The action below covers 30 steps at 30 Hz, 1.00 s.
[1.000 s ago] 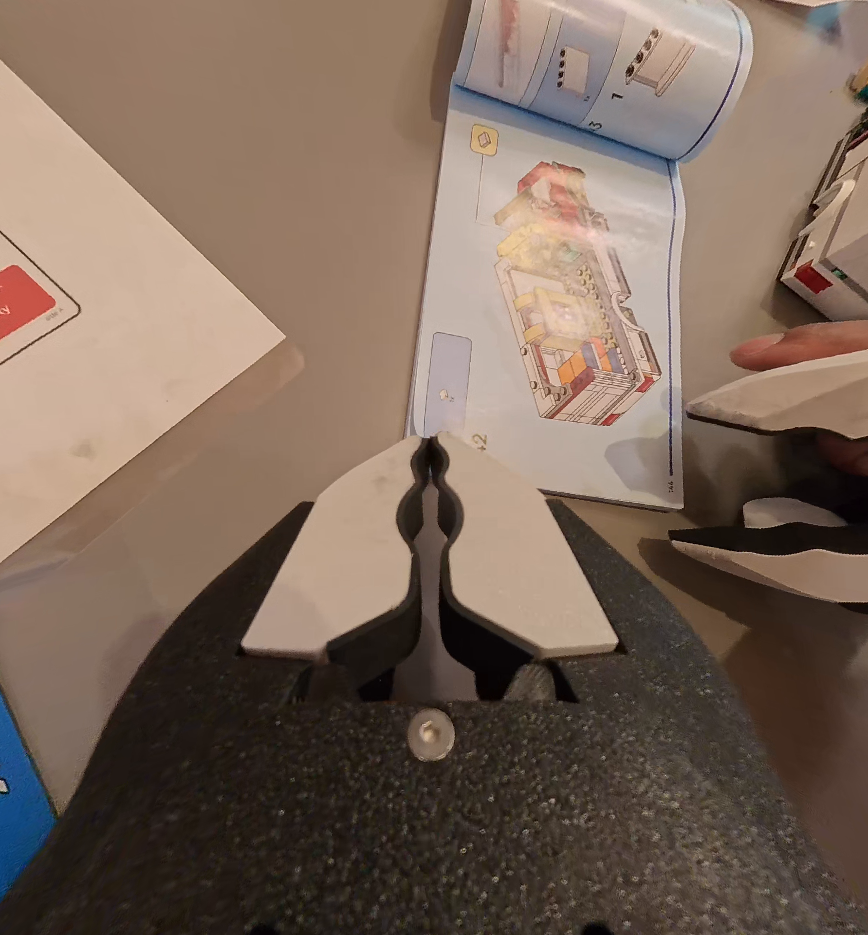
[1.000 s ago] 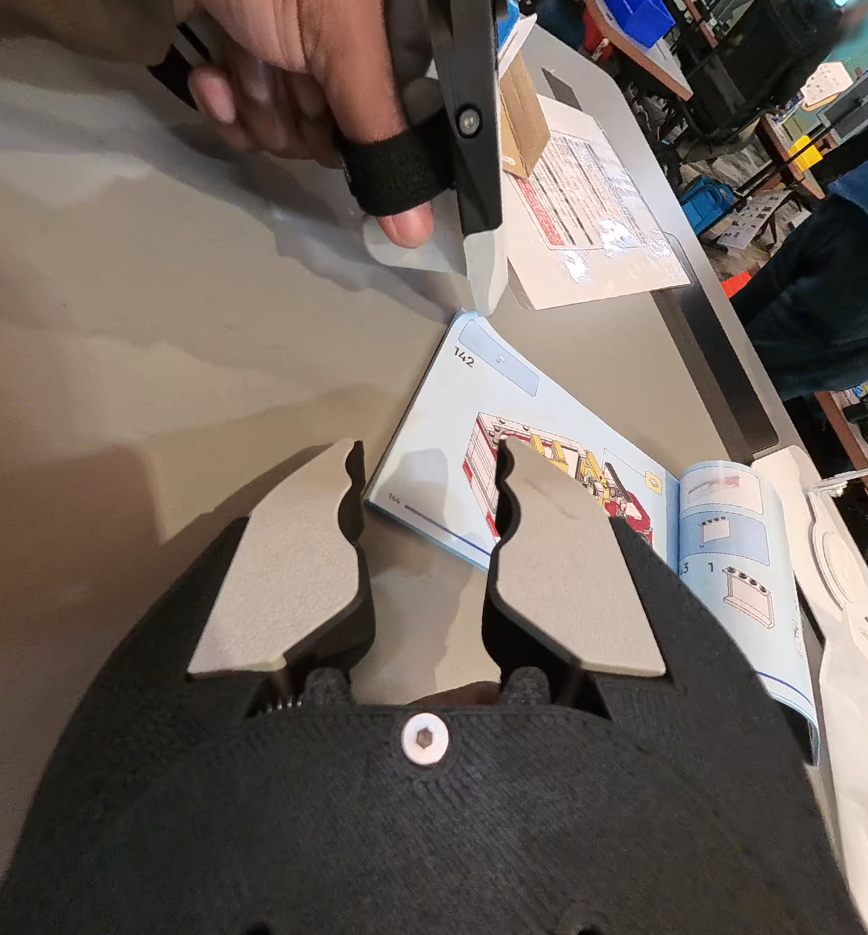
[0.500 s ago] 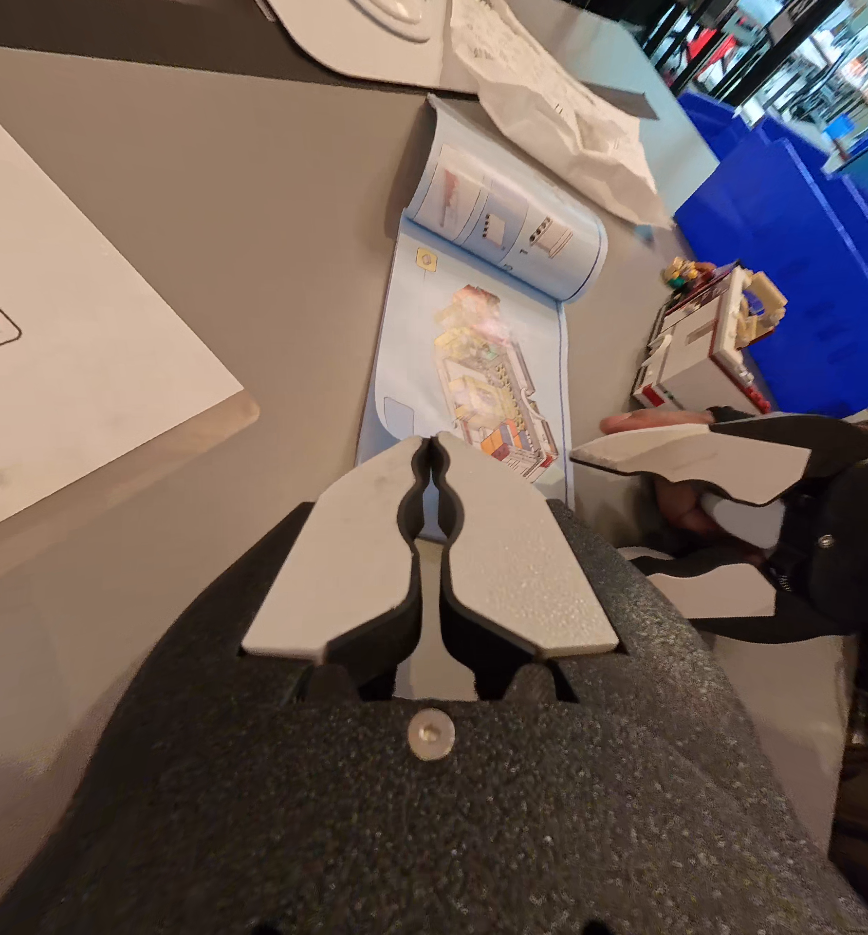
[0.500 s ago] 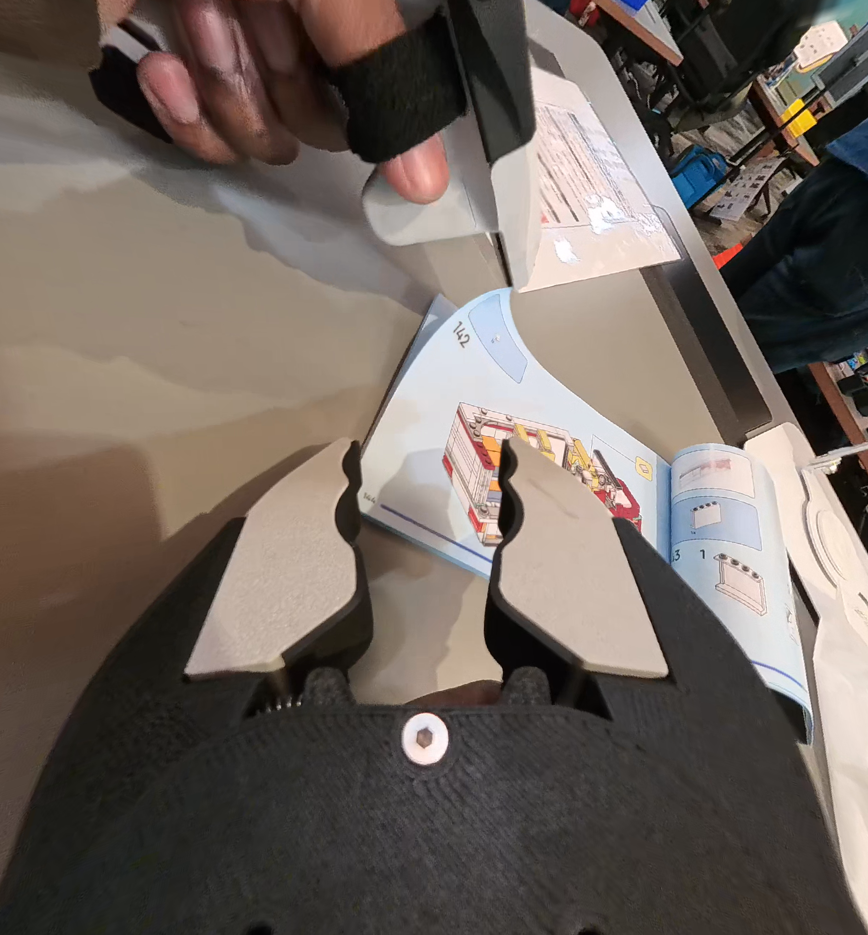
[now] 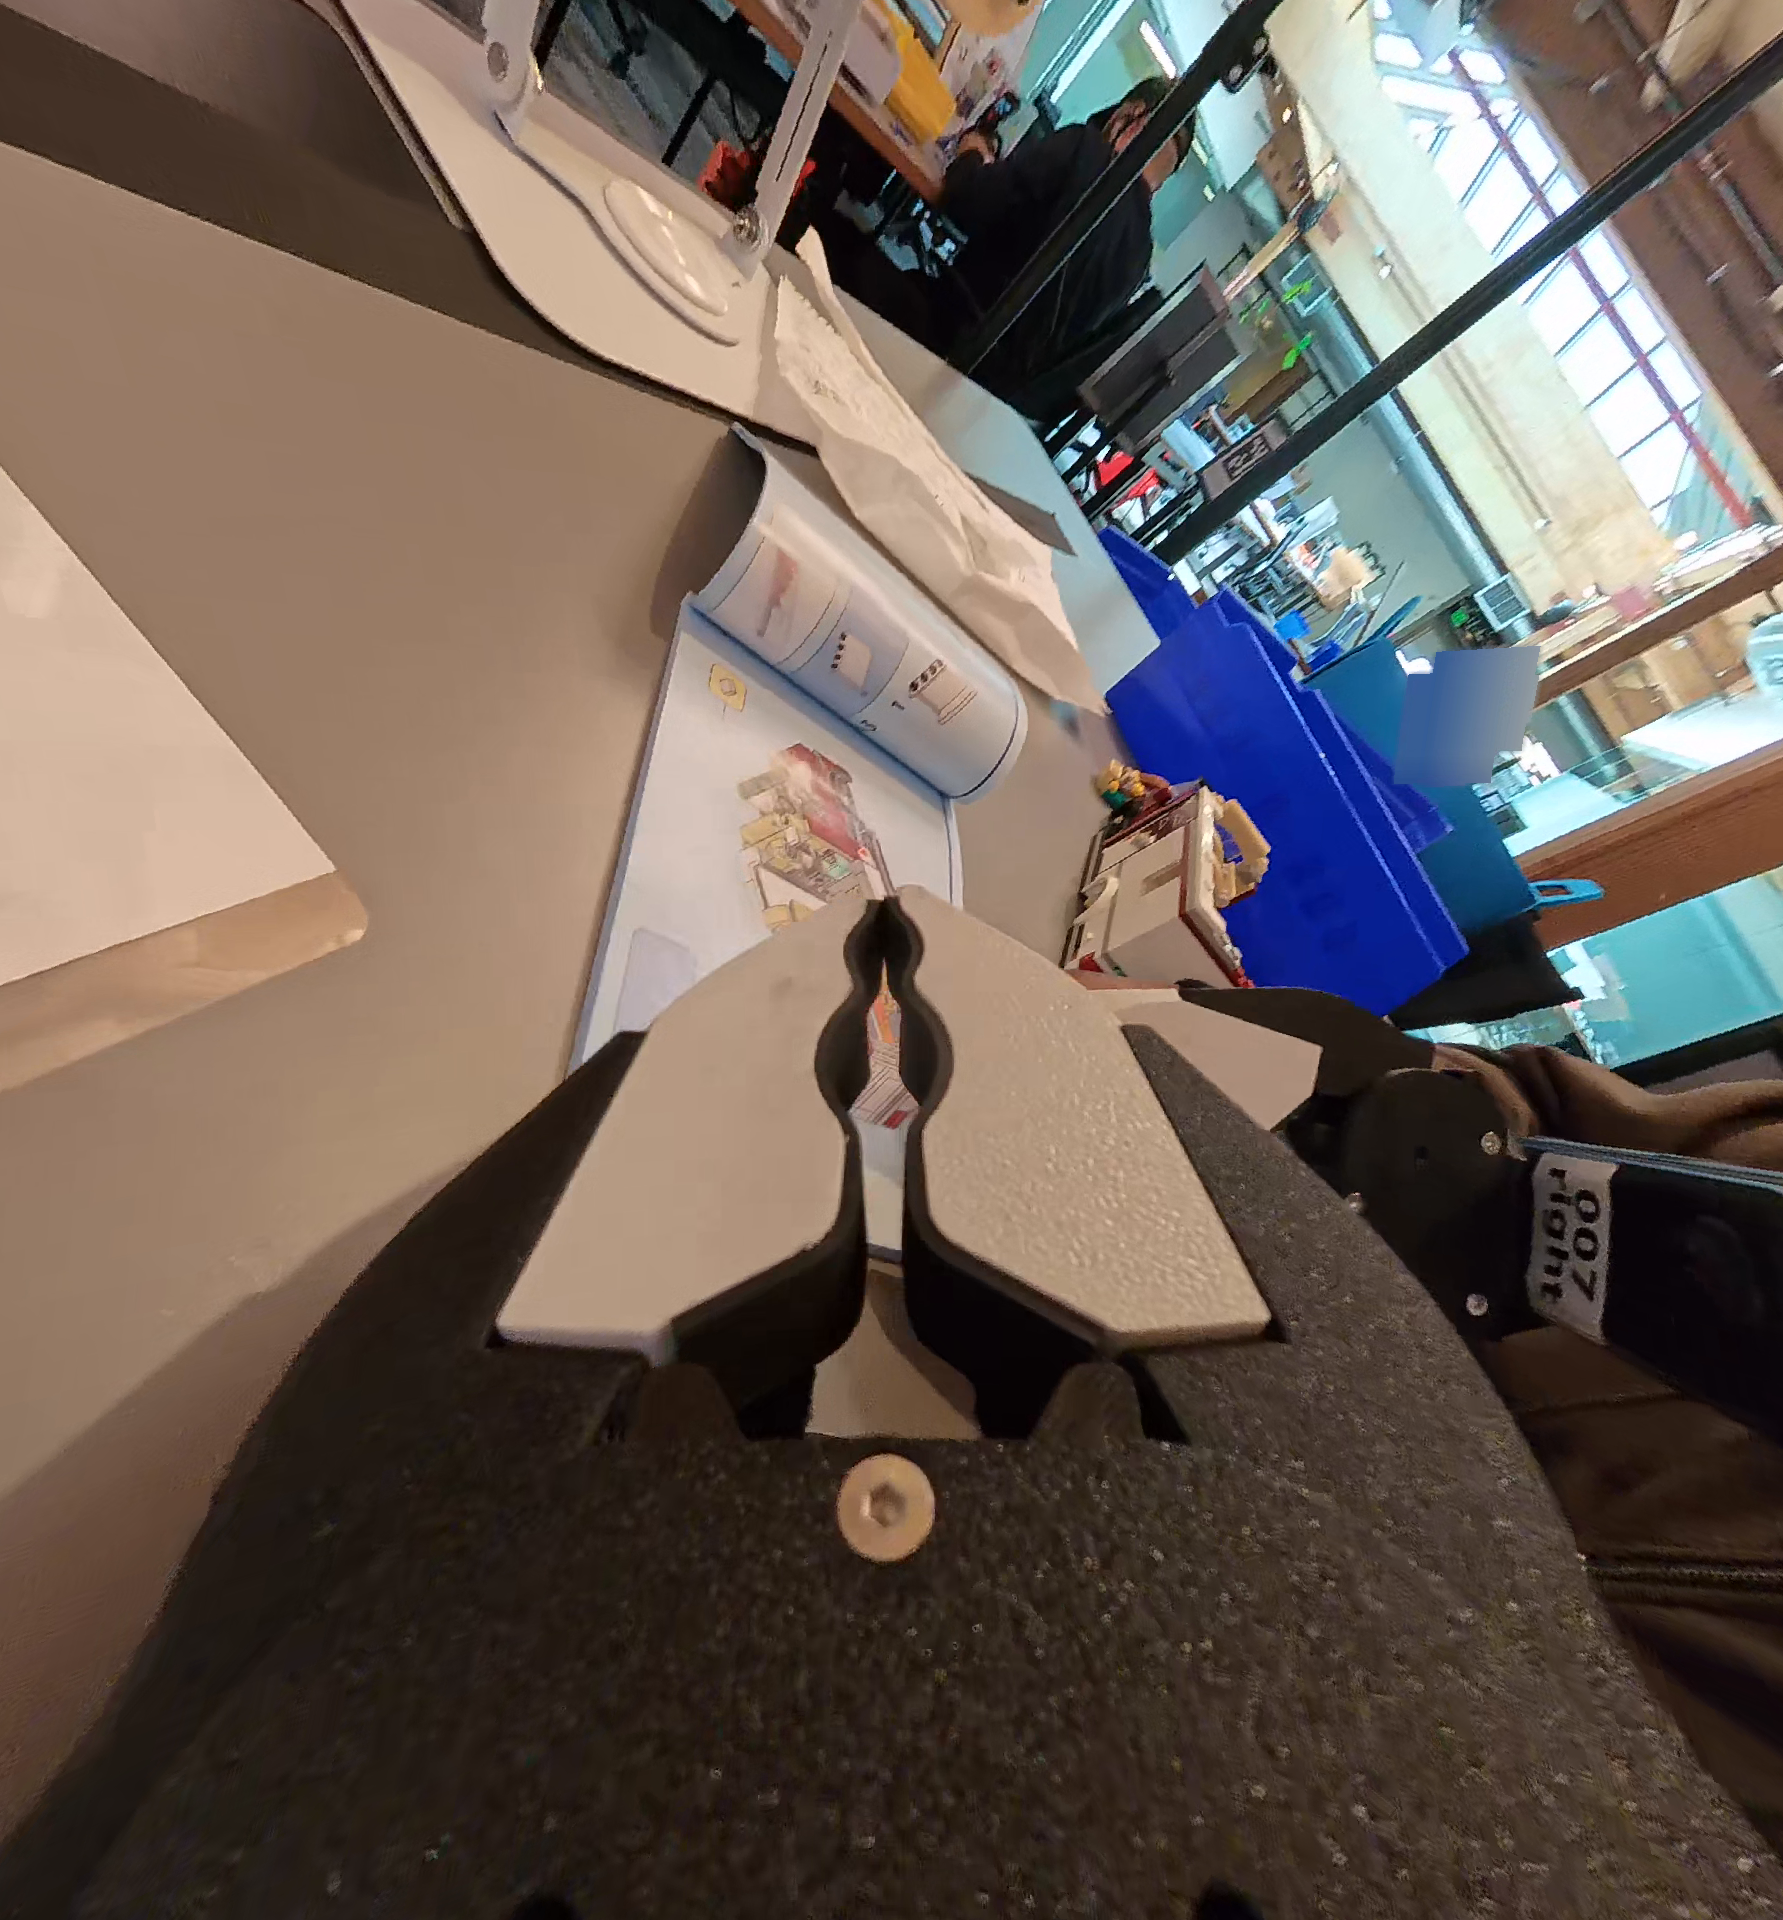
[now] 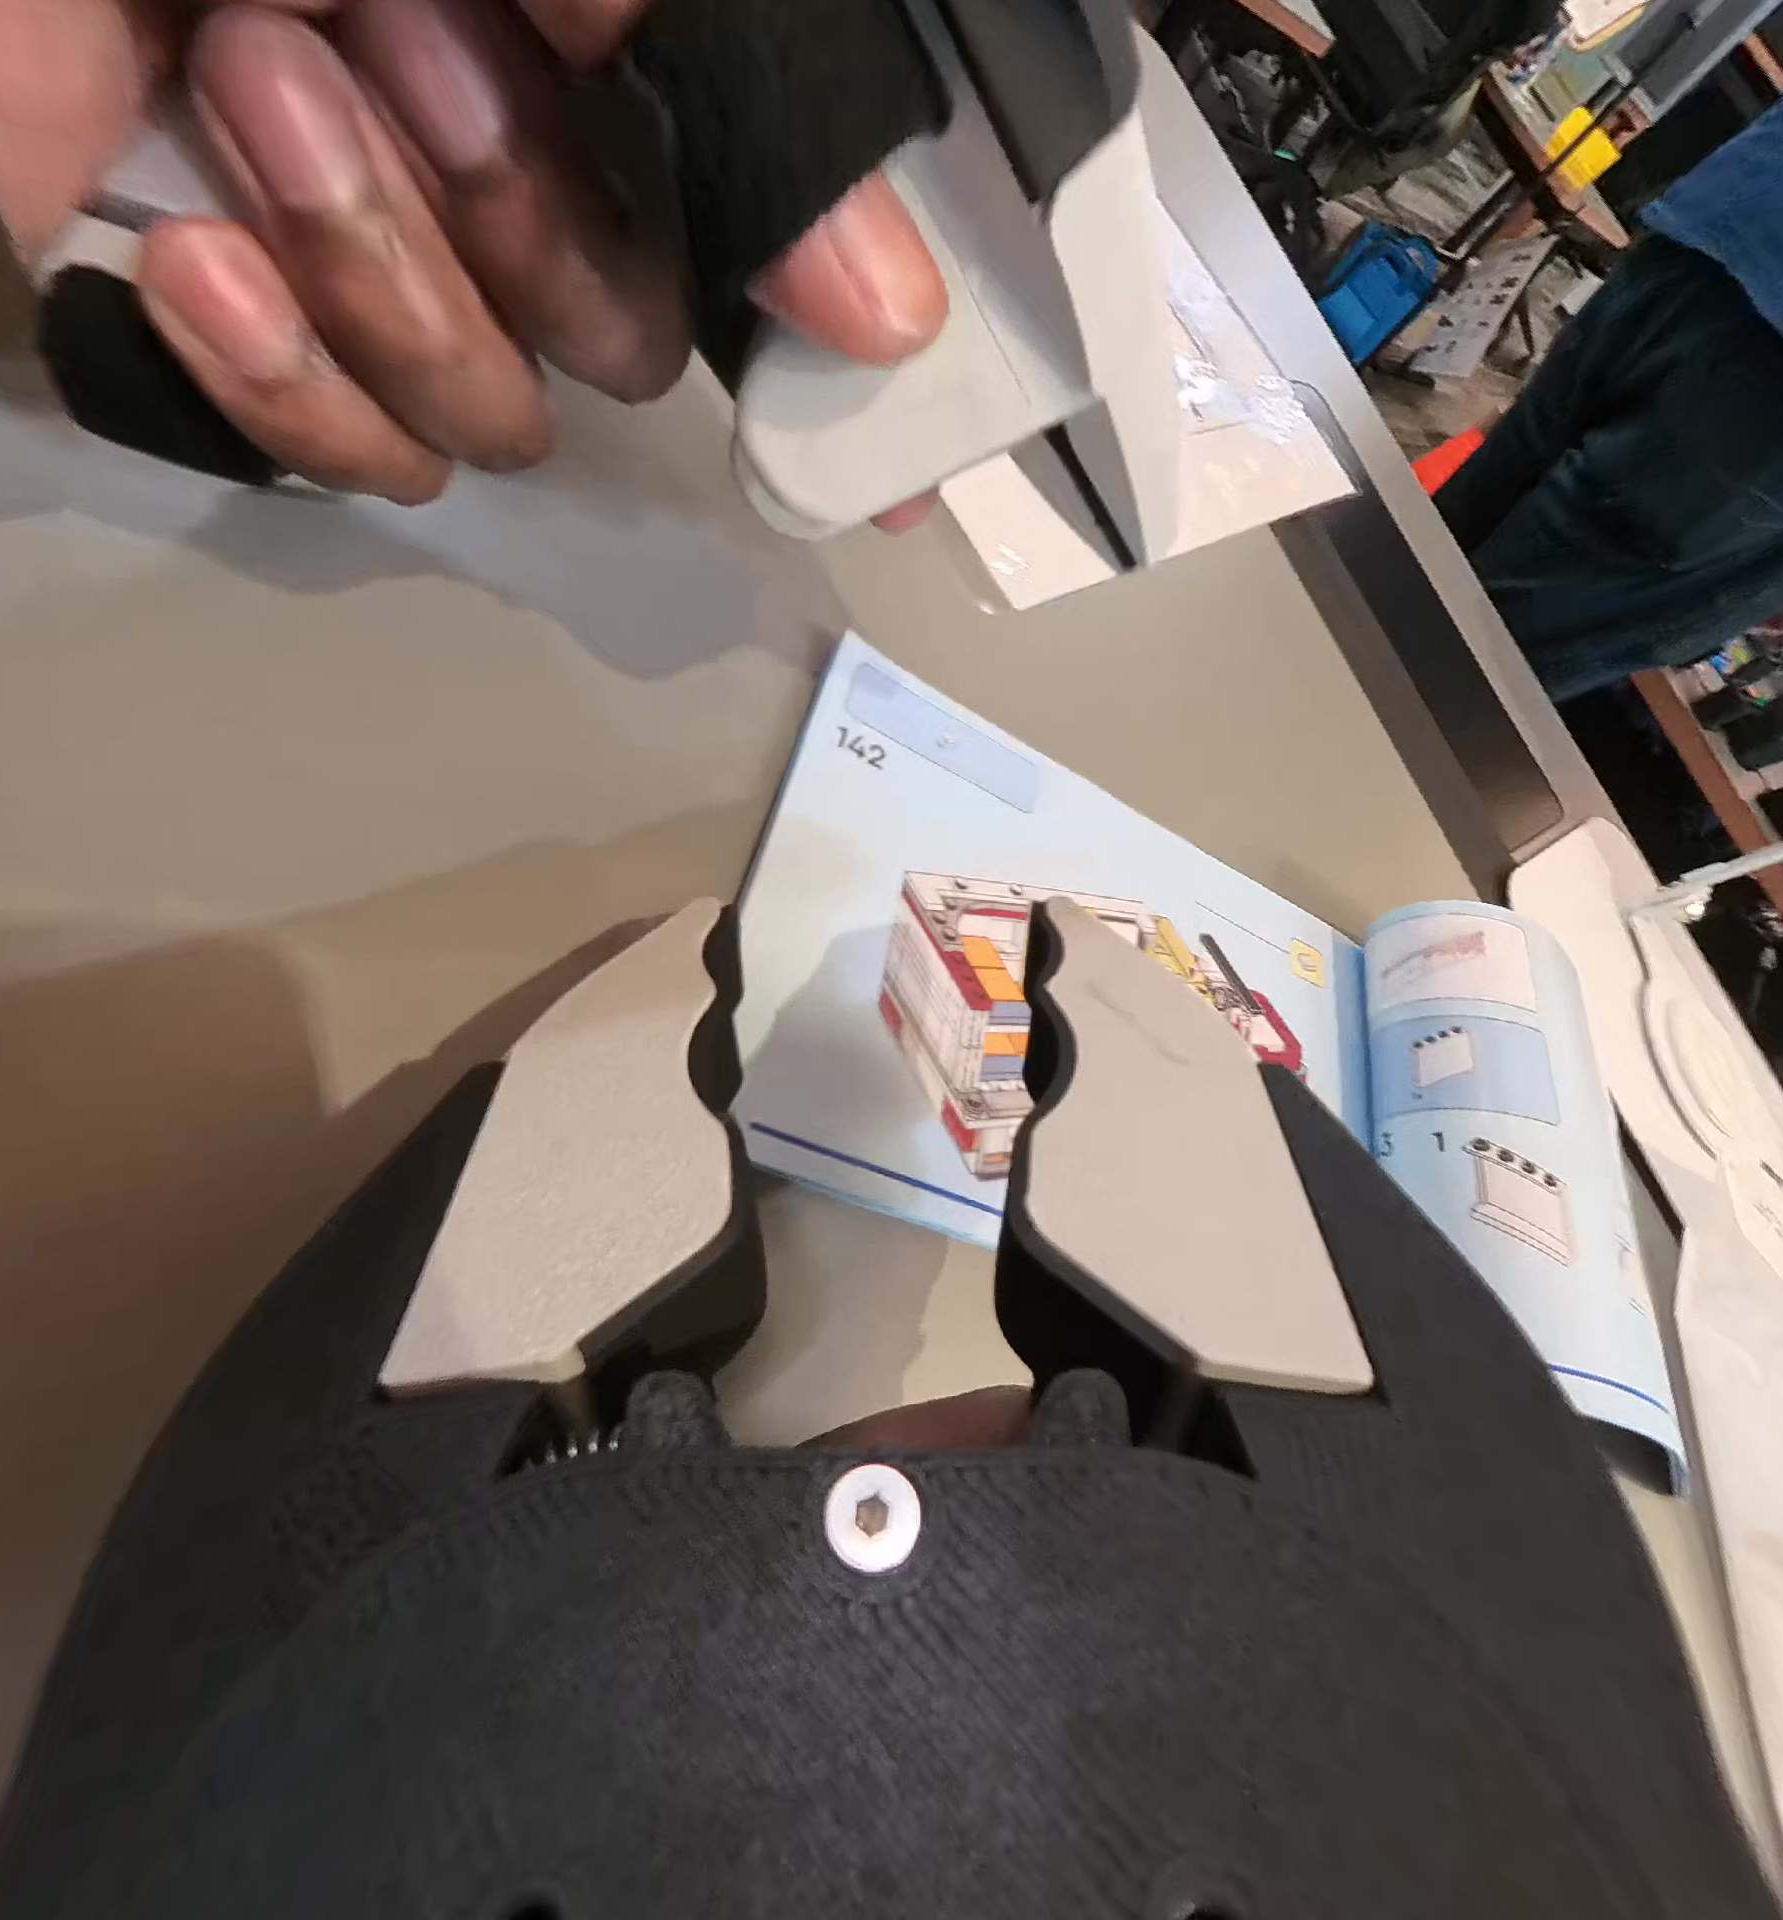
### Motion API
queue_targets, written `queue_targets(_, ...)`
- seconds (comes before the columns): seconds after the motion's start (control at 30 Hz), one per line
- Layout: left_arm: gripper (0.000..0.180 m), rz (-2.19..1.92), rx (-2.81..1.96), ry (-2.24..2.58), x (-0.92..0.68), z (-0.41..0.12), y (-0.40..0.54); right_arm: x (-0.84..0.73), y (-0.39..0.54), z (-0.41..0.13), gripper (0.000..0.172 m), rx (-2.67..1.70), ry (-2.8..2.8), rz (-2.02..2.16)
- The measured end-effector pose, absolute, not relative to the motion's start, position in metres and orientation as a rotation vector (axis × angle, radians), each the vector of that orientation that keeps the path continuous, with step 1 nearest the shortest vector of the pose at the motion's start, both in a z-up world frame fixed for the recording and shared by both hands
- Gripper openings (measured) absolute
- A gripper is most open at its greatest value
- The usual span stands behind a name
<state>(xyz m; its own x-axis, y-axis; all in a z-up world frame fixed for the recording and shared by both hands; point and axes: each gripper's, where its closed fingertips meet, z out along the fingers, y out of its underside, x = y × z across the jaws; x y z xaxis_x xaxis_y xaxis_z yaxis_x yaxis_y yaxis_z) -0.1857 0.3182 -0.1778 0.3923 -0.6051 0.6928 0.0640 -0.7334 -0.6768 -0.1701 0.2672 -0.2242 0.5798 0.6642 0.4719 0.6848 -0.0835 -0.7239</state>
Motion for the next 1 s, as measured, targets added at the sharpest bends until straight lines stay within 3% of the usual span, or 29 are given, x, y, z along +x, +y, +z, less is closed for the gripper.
queue_targets(0.23,0.0,-1.118,-2.149,0.569,-0.201,-0.199,0.323,-0.168,0.264,-0.225,0.051,-1.76,-1.14,-0.046)
queue_targets(0.43,0.035,-0.701,-2.227,0.914,-0.219,-0.22,0.313,-0.163,0.253,-0.225,0.05,-1.726,-1.182,-0.038)
queue_targets(0.67,0.055,-0.58,-2.227,1.101,-0.211,-0.236,0.303,-0.161,0.244,-0.224,0.049,-1.682,-1.212,-0.046)
queue_targets(1.0,0.057,-0.567,-2.266,1.136,-0.205,-0.246,0.3,-0.161,0.242,-0.224,0.045,-1.673,-1.222,-0.052)
